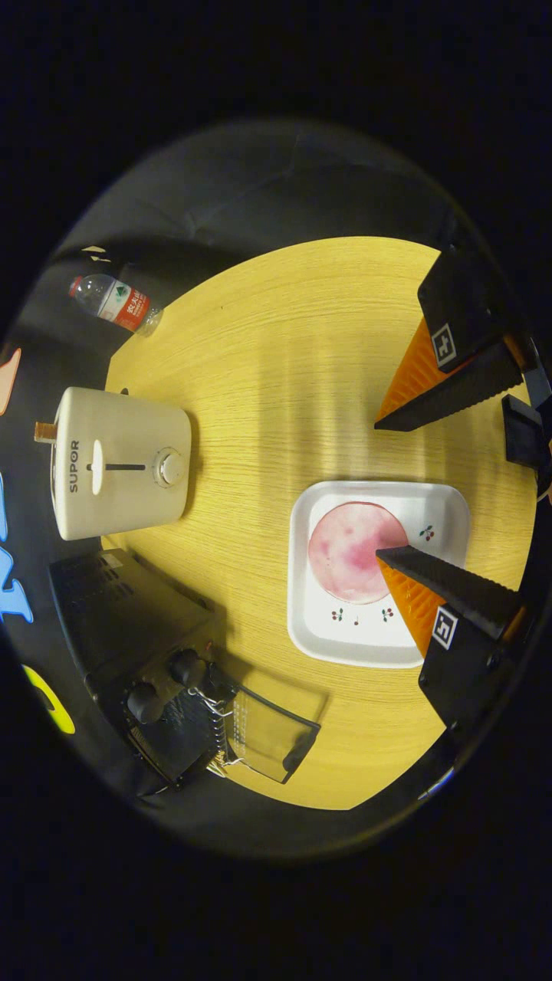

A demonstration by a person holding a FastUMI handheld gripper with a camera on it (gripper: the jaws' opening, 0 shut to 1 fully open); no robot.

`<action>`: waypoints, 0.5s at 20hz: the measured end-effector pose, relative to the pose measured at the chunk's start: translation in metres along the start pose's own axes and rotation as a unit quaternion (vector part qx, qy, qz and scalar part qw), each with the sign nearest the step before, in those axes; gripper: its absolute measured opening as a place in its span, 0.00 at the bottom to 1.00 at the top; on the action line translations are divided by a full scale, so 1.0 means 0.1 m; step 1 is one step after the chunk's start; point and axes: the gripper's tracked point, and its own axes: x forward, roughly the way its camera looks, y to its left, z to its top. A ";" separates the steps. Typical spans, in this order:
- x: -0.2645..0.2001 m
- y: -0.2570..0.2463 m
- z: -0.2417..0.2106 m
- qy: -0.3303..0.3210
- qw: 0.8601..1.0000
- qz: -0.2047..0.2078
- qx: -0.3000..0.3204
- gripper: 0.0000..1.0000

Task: Open the toaster oven, put the food inside, and close the toaster oven door.

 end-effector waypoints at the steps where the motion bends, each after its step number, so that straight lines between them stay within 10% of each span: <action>1: 0.03 0.00 -0.05 0.011 1.000 0.004 -0.006 0.97; 10: 0.09 0.09 -0.17 0.045 0.999 0.024 -0.012 0.55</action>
